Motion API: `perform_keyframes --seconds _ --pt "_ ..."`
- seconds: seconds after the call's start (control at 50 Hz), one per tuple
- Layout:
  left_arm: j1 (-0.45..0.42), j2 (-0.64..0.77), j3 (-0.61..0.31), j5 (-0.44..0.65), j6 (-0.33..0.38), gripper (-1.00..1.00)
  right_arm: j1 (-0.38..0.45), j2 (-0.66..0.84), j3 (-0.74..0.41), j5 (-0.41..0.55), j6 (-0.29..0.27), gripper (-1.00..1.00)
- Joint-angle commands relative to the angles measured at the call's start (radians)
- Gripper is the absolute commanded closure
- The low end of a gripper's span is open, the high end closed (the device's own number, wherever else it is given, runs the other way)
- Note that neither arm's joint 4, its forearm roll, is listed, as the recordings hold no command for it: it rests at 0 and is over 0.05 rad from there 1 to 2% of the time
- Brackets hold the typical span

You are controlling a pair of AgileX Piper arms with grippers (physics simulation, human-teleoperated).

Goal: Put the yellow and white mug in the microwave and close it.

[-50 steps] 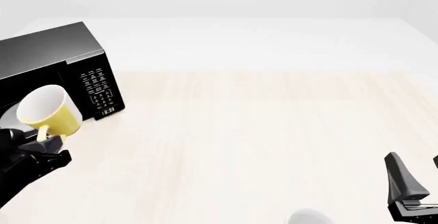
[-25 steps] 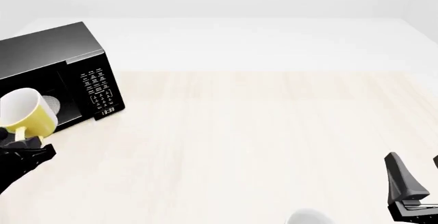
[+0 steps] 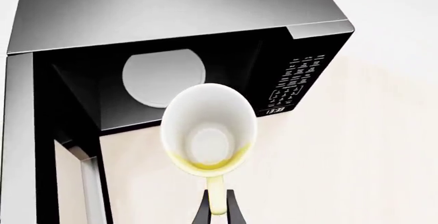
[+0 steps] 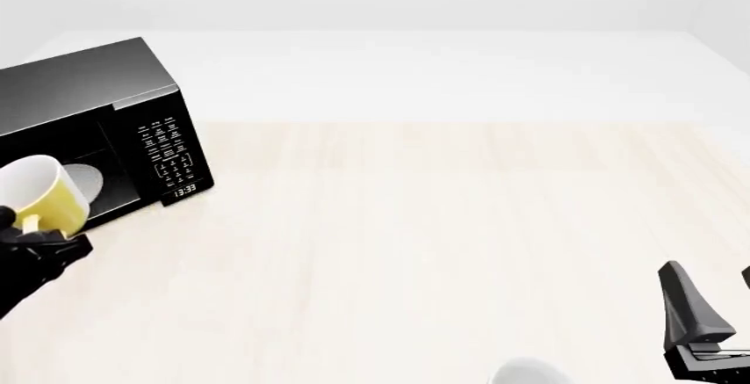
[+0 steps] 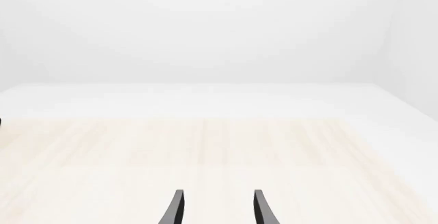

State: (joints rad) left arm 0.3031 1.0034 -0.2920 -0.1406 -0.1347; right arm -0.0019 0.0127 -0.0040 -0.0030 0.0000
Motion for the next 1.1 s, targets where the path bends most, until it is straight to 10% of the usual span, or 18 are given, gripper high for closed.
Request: perform_keyframes --seconds 0.02,1.1 --pt "0.018 0.106 -0.025 -0.066 0.001 1.0 0.0 0.0 0.0 0.0 0.0 -1.0" --pt "0.047 0.341 -0.132 -0.196 -0.055 1.0 -0.001 0.014 0.001 -0.007 -0.008 -1.0"
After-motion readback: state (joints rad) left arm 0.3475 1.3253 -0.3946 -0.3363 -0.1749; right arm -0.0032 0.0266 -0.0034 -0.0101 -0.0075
